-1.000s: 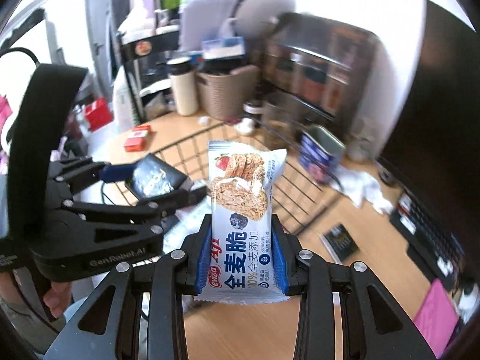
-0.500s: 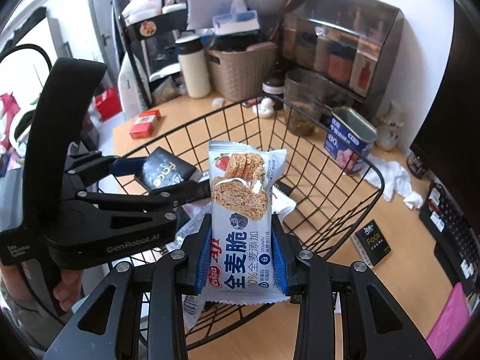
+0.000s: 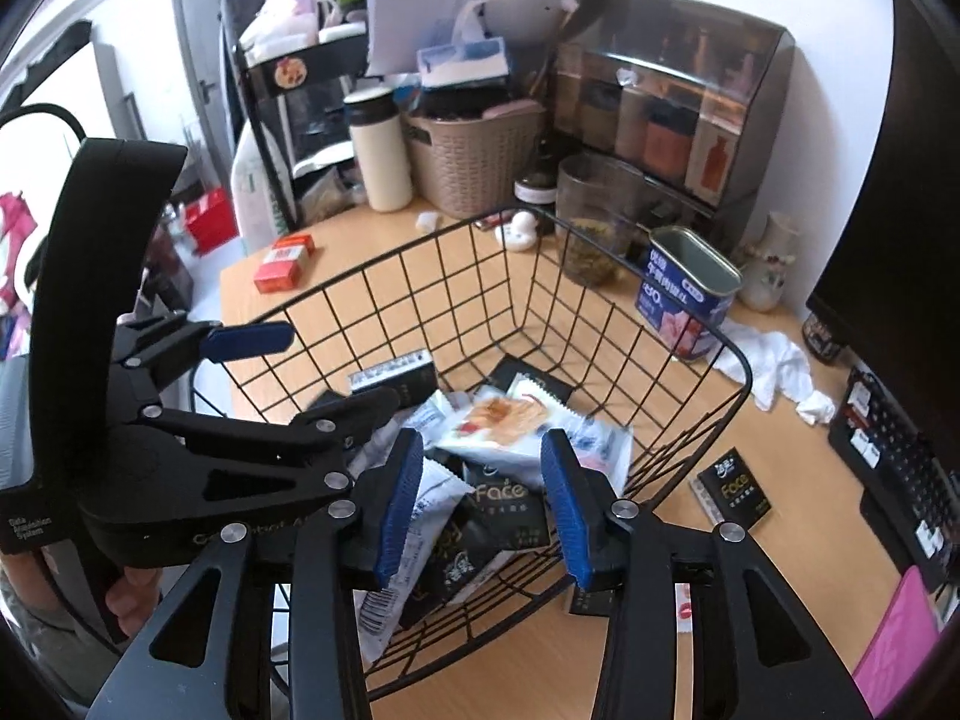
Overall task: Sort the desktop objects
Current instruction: 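Open both grippers to drop the bag and pack into the basket, then move both grippers back over the desk toward the Face packs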
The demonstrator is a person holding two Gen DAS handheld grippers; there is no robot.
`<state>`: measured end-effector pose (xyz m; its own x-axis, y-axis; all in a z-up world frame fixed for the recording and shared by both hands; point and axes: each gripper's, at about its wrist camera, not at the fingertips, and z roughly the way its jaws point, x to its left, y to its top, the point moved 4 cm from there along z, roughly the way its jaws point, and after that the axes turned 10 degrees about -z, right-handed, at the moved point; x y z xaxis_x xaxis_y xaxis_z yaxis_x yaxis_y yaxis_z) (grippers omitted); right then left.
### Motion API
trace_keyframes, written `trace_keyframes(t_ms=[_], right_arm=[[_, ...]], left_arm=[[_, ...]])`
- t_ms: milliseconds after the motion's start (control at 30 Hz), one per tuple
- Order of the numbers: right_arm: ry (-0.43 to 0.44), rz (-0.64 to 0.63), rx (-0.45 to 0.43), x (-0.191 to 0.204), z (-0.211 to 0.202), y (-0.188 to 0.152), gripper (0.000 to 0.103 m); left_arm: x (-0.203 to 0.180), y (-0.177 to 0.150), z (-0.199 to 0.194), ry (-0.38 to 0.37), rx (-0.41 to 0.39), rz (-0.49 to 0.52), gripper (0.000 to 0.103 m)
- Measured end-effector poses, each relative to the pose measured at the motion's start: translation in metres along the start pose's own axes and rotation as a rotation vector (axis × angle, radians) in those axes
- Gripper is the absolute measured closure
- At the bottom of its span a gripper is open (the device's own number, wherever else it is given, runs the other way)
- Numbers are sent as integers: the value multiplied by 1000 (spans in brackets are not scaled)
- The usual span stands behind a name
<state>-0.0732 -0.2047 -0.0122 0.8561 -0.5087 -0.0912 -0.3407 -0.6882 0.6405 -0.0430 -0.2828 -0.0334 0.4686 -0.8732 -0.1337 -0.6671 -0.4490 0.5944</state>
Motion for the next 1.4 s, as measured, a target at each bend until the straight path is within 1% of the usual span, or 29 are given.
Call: trace_keyframes(t_ms=[133,200,300,400,467,533,667,733,800,900,967,1033,1167,1267,1333,1400], right_arm=[[4,3,-12,-4,-10,1,62],[-8,12,-22,-10,-19,1,62],[-34,27,-33,-25,-36,-8,61],[-81,41,-17,-45,-51,-25,62],[-121,53,-1,-61,-65,-40,62],[-157,64,8,-76,-80,-57,61],[-208,65,40,-103,-105,-92,59],[-209,61,65,-117,-107,-114,58],[-187,66,98,-130,-101,-133,57],[-155,34,158,-144,-82,-159,57],[-144,0,201,-151,-64,-171,57],[-124,-49,224,-156,-45,-178,57],[-64,-106,232,-167,-11,-179,57],[-18,-140,226,-176,14,-170,57],[15,-177,221,-178,27,-161,57],[23,-216,214,-181,39,-150,57]], left_arm=[[-3,0,-7,-16,-2,-21,22],[-9,0,-16,-48,-7,-55,22],[-24,-7,-35,-95,-43,-148,22],[-50,-23,-52,-124,-79,-268,21],[-70,-36,-59,-107,-97,-319,21],[-91,-50,-63,-85,-109,-344,21],[-132,-80,-60,-24,-114,-350,21],[-147,-95,-51,9,-99,-336,20],[-159,-108,-35,28,-61,-323,20],[-168,-119,-9,37,11,-328,20],[-168,-124,6,49,41,-364,20],[-166,-127,20,81,61,-403,20],[-165,-129,45,108,111,-452,20],[-168,-122,61,92,153,-464,20],[-169,-115,66,109,147,-464,20],[-168,-110,69,129,141,-485,20]])
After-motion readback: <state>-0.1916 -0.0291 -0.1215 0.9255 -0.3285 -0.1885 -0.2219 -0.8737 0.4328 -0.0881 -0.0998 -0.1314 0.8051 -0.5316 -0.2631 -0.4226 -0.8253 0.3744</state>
